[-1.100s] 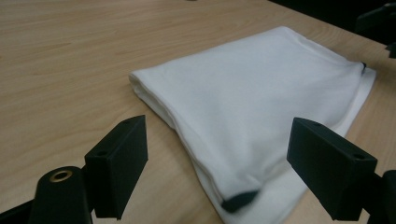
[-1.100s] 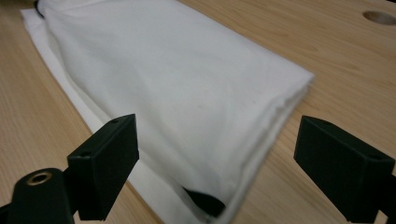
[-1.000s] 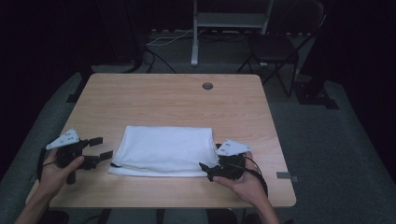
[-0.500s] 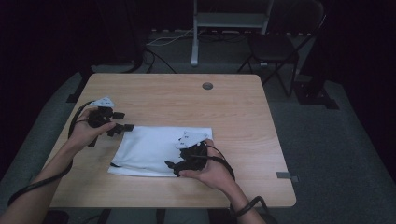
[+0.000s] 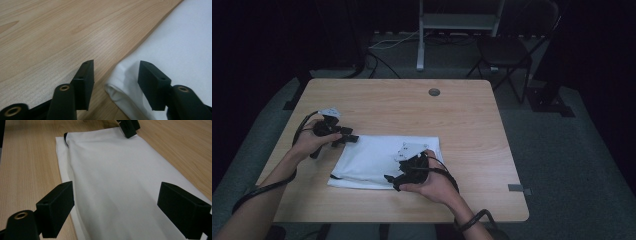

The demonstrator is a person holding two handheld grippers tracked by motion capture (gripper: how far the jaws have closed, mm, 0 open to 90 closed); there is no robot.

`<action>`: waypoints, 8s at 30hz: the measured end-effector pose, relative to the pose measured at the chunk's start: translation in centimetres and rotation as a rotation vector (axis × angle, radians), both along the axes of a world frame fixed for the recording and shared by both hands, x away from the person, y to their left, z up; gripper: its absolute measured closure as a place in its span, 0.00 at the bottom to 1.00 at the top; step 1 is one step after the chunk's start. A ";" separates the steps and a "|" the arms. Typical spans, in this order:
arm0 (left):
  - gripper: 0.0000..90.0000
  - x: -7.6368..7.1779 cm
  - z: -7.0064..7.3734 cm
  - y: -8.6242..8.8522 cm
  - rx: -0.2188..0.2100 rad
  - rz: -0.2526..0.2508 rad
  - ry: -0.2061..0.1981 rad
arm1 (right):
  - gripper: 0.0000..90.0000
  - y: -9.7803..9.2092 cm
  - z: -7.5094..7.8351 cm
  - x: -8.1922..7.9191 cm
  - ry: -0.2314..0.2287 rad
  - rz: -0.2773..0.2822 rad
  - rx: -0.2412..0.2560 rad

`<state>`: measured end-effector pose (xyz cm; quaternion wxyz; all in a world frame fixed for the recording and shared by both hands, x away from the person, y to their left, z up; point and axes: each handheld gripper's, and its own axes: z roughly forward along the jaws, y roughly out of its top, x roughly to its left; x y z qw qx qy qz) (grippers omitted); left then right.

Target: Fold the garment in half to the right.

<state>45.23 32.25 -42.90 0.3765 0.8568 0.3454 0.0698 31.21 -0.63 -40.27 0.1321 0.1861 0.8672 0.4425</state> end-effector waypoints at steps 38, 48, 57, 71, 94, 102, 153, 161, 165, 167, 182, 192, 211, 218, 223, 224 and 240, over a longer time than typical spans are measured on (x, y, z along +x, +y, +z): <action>0.93 -1.4 0.1 -0.5 0.034 0.025 -0.035 | 0.20 14.5 -1.4 0.2 -0.016 0.240 -0.087; 0.93 -1.6 0.1 -0.1 0.034 0.018 -0.025 | 0.34 17.9 -2.9 0.8 0.009 0.274 -0.130; 0.93 -1.7 0.1 -0.2 0.034 0.020 -0.025 | 0.55 18.1 -3.1 1.2 0.034 0.273 -0.140; 0.93 -1.1 0.1 -1.0 0.041 0.056 -0.020 | 0.86 17.6 -3.2 2.1 0.023 0.272 -0.147; 0.93 1.9 0.3 -1.8 0.069 0.154 -0.023 | 0.87 17.3 -3.0 5.4 0.014 0.227 -0.169; 0.94 1.7 0.8 -1.9 0.076 0.141 -0.030 | 0.87 17.3 -3.1 5.7 0.049 0.202 -0.134; 0.94 1.3 8.7 -2.6 0.150 0.143 -0.115 | 0.87 16.0 3.3 6.2 0.051 0.178 0.183; 0.93 1.4 7.6 -2.0 0.154 0.143 -0.106 | 0.70 16.7 2.5 6.1 0.022 0.145 0.092; 0.91 1.7 6.5 -1.7 0.132 0.144 -0.102 | 0.57 17.3 1.7 6.3 0.019 0.135 0.027; 0.90 1.8 5.8 -1.5 0.134 0.146 -0.093 | 0.51 17.9 1.2 6.5 0.017 0.130 0.005; 0.91 2.0 4.2 -0.5 0.145 0.146 -0.053 | 0.38 21.9 -2.8 7.4 0.030 0.132 -0.151; 0.92 2.1 3.7 0.3 0.126 0.138 -0.025 | 0.52 22.0 -3.1 7.5 0.064 0.146 -0.142; 0.96 1.6 4.6 0.0 0.156 0.127 -0.027 | 0.90 20.8 -2.1 7.2 0.078 0.111 -0.069; 0.96 1.4 6.2 -0.2 0.158 0.127 -0.053 | 0.90 20.0 -0.1 6.9 0.067 0.116 0.014; 0.96 1.3 7.3 -0.2 0.166 0.129 -0.065 | 0.90 19.5 0.8 6.8 0.072 0.116 0.053; 0.96 1.2 7.7 -0.2 0.170 0.126 -0.068 | 0.90 19.3 1.2 6.8 0.074 0.115 0.074; 0.96 0.9 10.3 -1.0 0.206 0.119 -0.096 | 0.90 18.3 3.6 6.5 0.066 0.120 0.174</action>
